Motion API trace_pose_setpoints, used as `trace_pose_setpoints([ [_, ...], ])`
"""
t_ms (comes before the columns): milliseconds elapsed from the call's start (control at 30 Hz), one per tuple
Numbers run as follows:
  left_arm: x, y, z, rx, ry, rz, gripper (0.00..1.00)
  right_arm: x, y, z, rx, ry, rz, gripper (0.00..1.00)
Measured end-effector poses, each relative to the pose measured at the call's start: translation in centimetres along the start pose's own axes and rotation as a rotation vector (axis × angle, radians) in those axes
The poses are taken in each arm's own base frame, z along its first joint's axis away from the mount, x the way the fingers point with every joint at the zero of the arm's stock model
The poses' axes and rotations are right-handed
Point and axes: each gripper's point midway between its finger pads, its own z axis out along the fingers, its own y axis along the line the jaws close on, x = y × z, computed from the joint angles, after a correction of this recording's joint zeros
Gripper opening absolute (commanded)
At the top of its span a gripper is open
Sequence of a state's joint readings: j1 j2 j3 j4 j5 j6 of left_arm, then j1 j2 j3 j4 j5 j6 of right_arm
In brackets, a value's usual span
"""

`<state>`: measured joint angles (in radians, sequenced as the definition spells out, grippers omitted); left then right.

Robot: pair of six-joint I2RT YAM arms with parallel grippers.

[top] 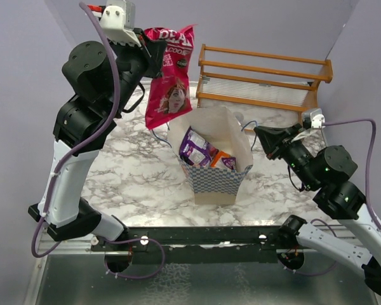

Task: Take the snacks out of the paper bag
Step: Place the snack at the center of the board.

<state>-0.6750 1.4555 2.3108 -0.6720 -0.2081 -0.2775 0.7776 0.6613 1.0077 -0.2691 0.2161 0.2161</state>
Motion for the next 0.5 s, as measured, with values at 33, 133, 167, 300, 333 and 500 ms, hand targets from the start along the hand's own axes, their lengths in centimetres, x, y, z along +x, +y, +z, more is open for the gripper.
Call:
trace_pose_setpoints([
  [33,-0.4,0.6,0.1,-0.029,-0.019,0.024,0.0,0.0,-0.1,-0.1,0.006,0.0,0.0,0.02],
  [133,-1.3,2.9,0.8,-0.145,-0.077,0.128,0.0,0.0,-0.4,-0.4,0.019,0.001,-0.001,0.02],
  [167,-1.6,3.8,1.1,-0.194,-0.095,0.168,0.0,0.0,-0.5,-0.5,0.024,0.0,-0.001,0.02],
  [300,-2.0,7.8,2.4,-0.426,-0.151,0.36,0.0,0.0,-0.7,-0.5,0.031,0.001,-0.002,0.02],
  [333,-1.9,8.9,2.8,-0.493,-0.156,0.413,0.0,0.0,-0.6,-0.4,0.031,0.002,-0.002,0.02],
  [500,1.4,14.0,5.1,-0.712,-0.088,0.544,0.0,0.1,-0.6,-0.3,0.032,0.006,-0.003,0.02],
])
